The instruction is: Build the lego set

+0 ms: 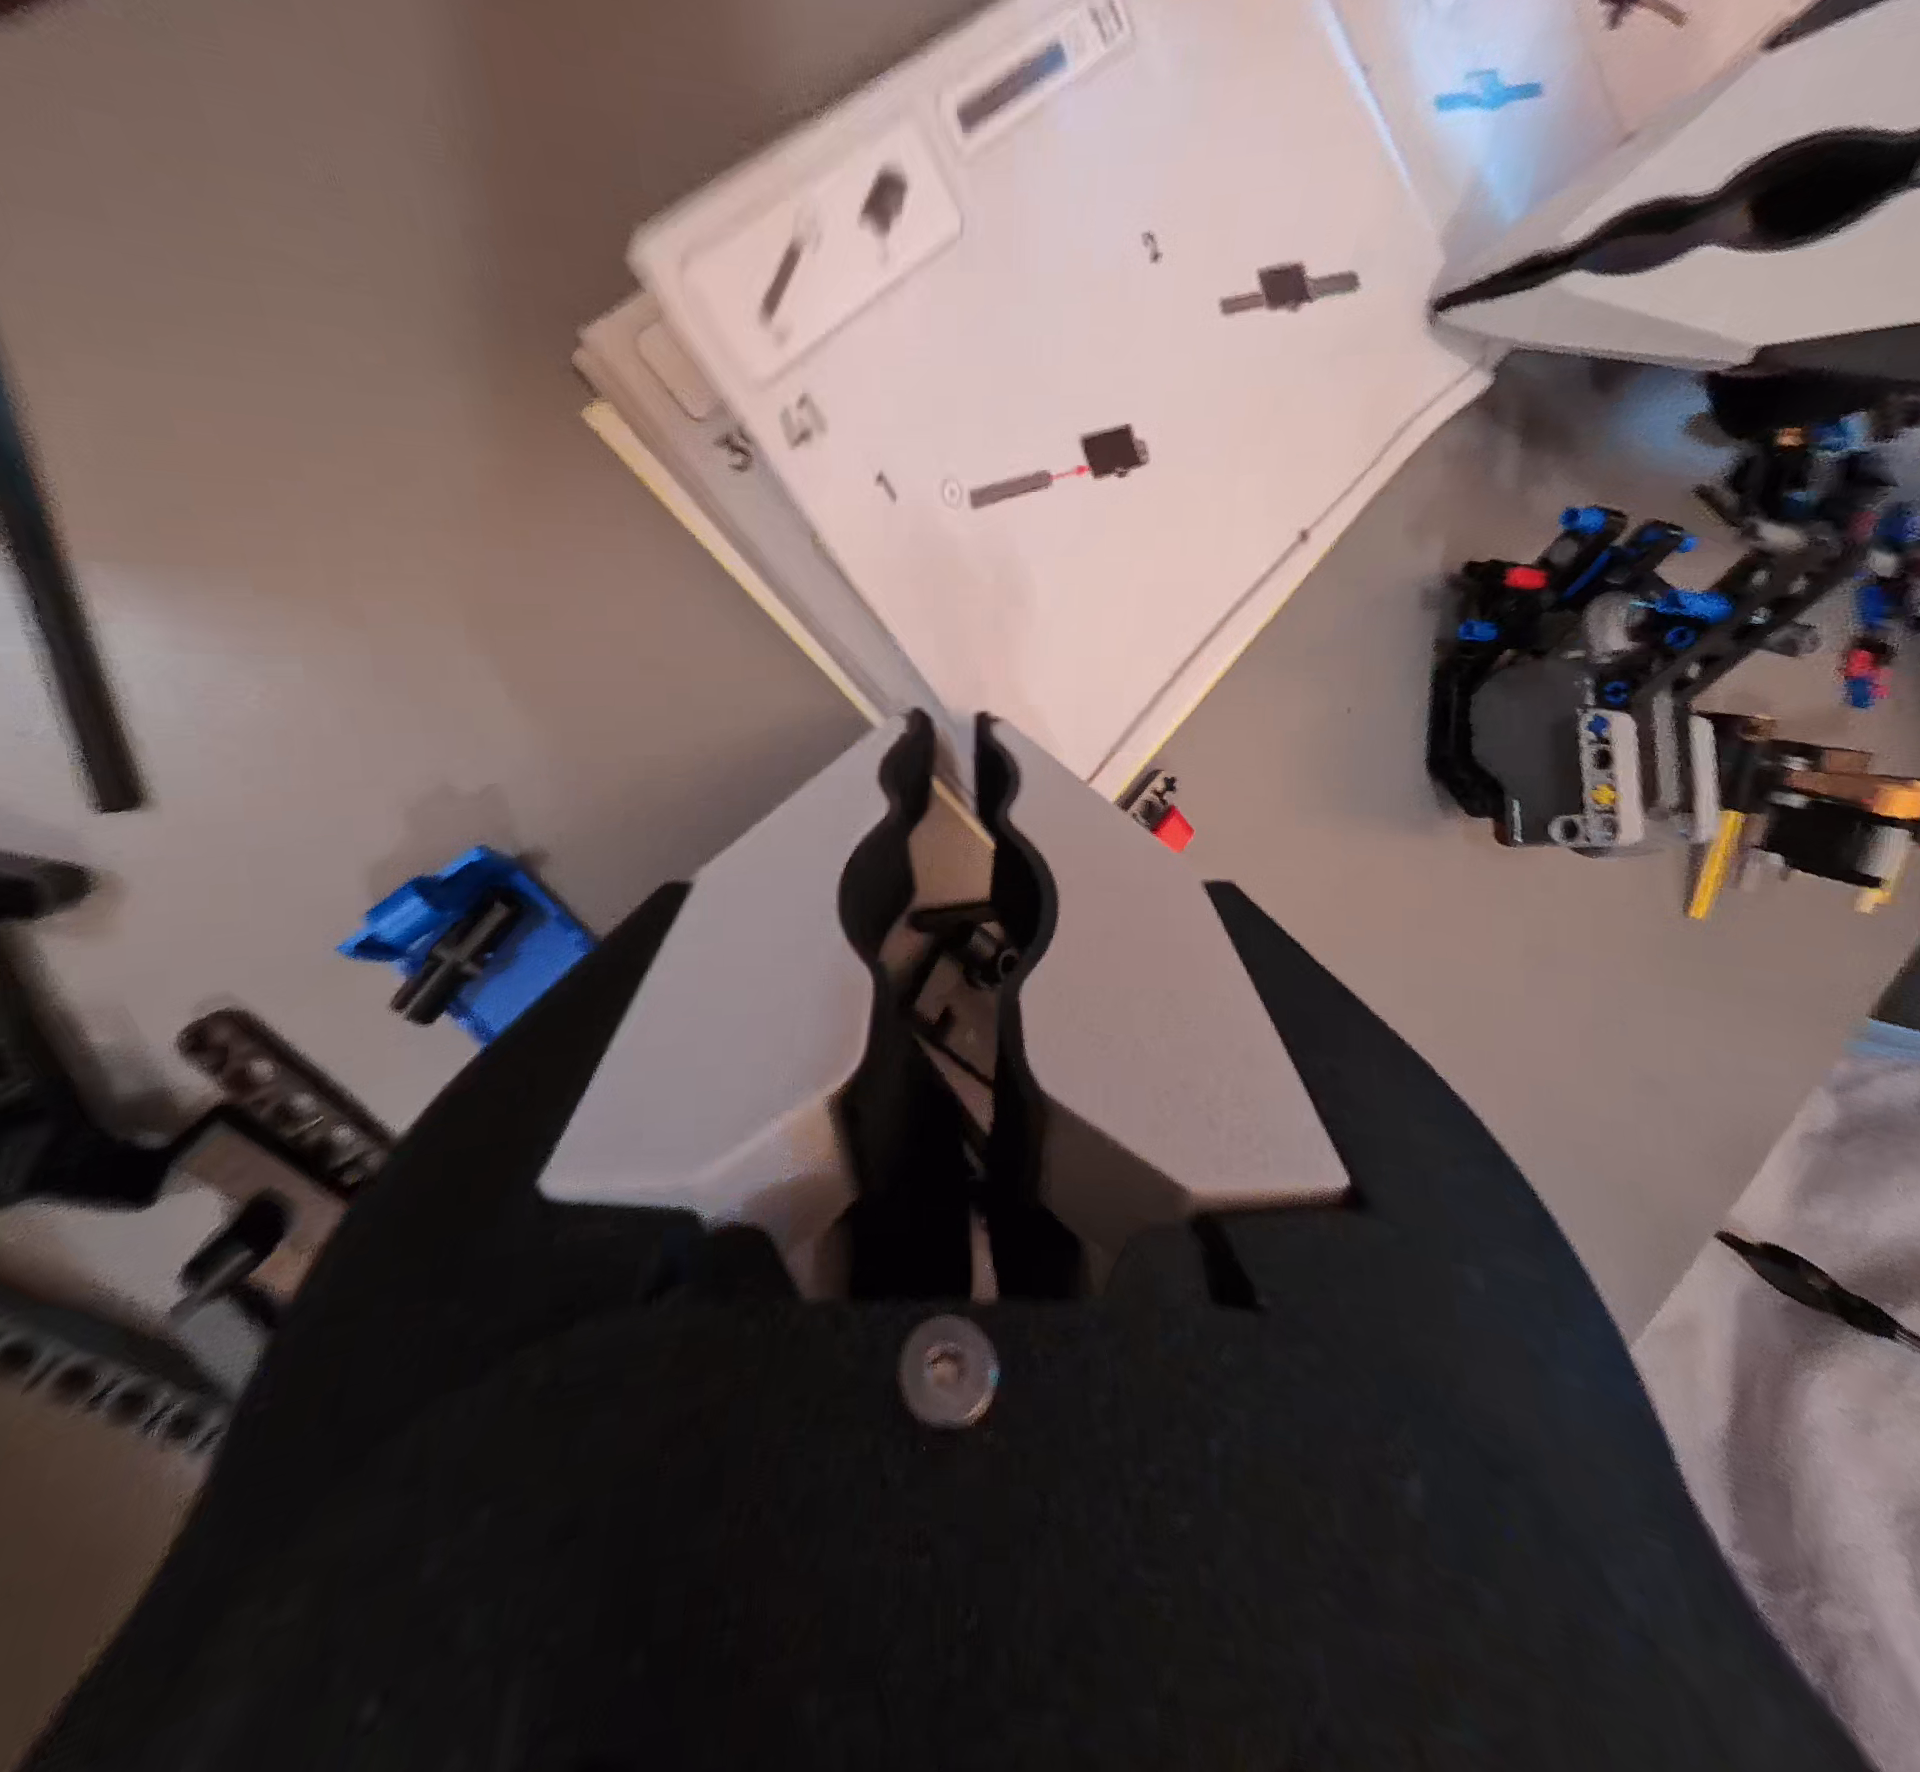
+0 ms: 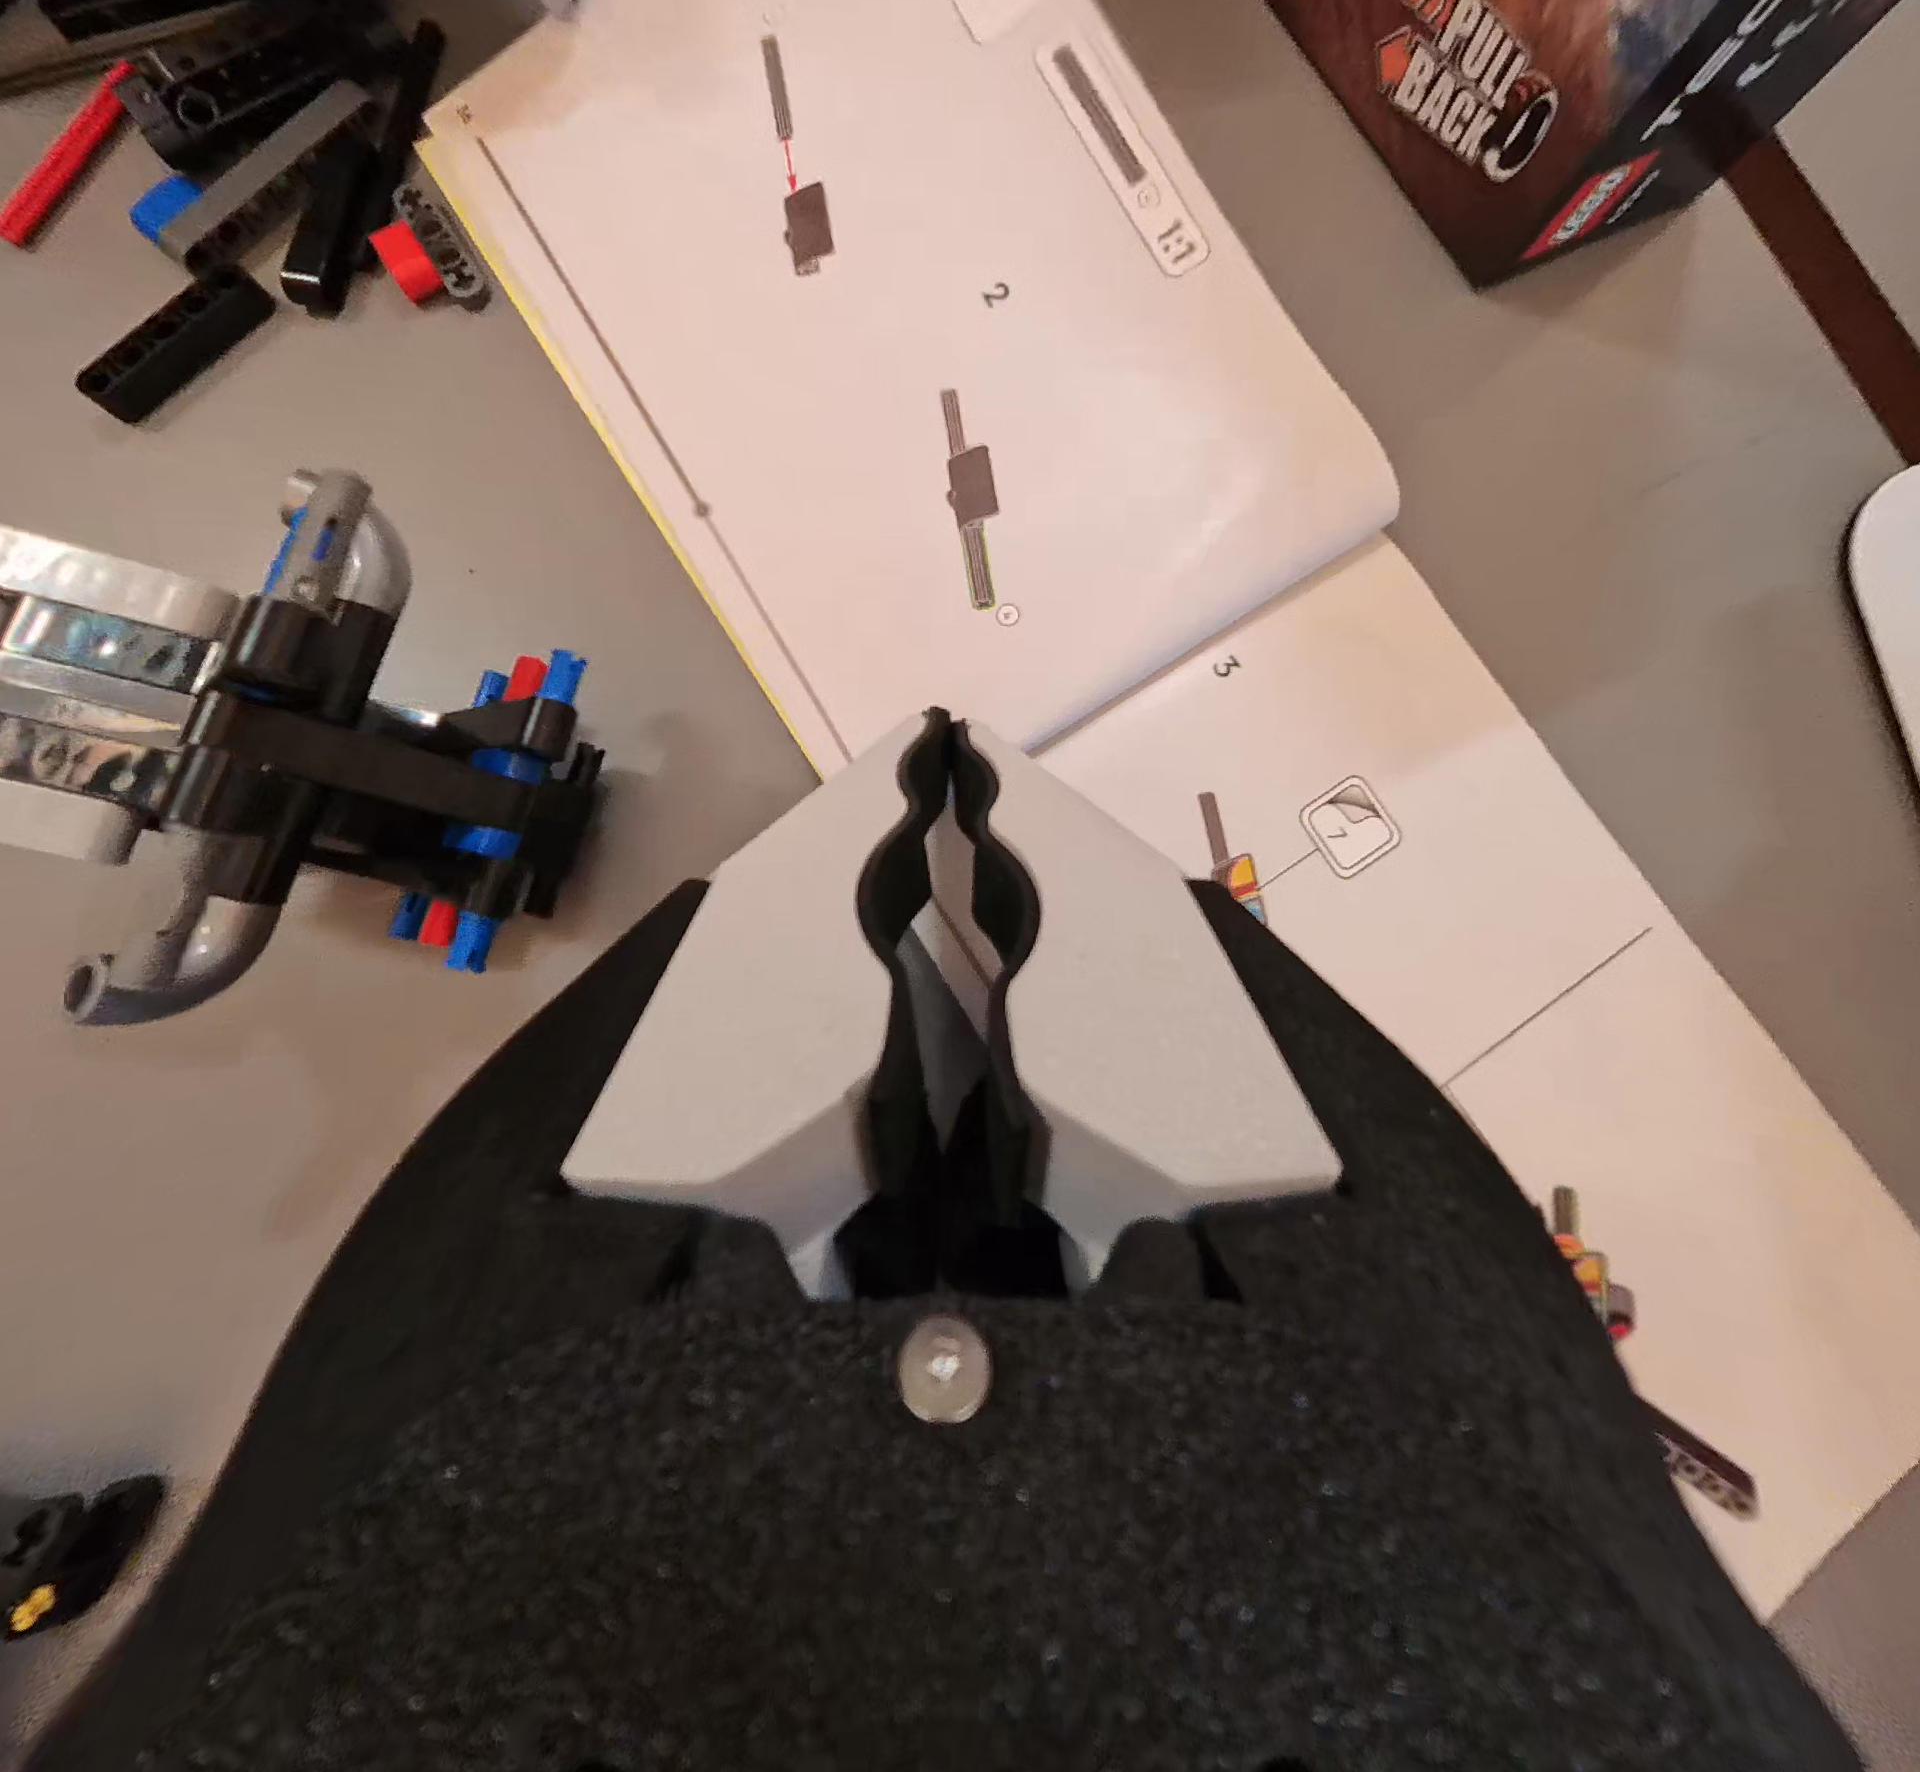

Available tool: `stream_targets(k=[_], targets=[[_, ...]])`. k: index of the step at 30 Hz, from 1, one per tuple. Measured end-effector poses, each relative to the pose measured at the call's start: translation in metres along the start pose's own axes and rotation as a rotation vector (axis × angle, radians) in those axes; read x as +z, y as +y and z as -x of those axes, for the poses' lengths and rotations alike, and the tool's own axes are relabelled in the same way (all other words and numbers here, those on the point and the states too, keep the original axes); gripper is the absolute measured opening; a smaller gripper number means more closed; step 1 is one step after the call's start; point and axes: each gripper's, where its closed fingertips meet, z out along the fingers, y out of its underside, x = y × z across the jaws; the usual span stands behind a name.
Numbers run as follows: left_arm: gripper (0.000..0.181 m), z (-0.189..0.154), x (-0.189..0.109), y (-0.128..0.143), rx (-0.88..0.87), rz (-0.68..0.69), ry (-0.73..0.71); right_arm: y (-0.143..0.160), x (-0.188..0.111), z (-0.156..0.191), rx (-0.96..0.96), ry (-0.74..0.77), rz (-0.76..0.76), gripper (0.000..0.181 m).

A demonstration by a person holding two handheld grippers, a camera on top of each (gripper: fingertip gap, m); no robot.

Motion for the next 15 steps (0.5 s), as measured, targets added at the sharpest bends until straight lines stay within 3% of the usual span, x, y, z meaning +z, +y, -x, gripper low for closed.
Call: stream_targets(k=[3,6,8,11,15], targets=[[0.014,0.013,-0.021,-0.025,0.078,-0.066,-0.241,0.001,0.001,0.0,-0.043,0.014,-0.006,0.0],[0.016,-0.023,-0.024,-0.064,0.261,-0.166,-0.298,0.001,0.001,0.0,-0.071,0.037,0.0,0.0],[0.017,-0.047,0.001,-0.079,0.344,-0.137,-0.261,0.001,0.001,0.0,-0.087,0.044,0.009,0.0],[0.009,-0.076,0.055,-0.094,0.354,-0.058,-0.084,0.001,0.001,0.0,-0.074,0.042,0.008,0.0],[0.0,-0.087,0.095,-0.125,0.335,-0.063,-0.008,0.001,0.001,0.0,-0.068,0.042,-0.011,0.0]])
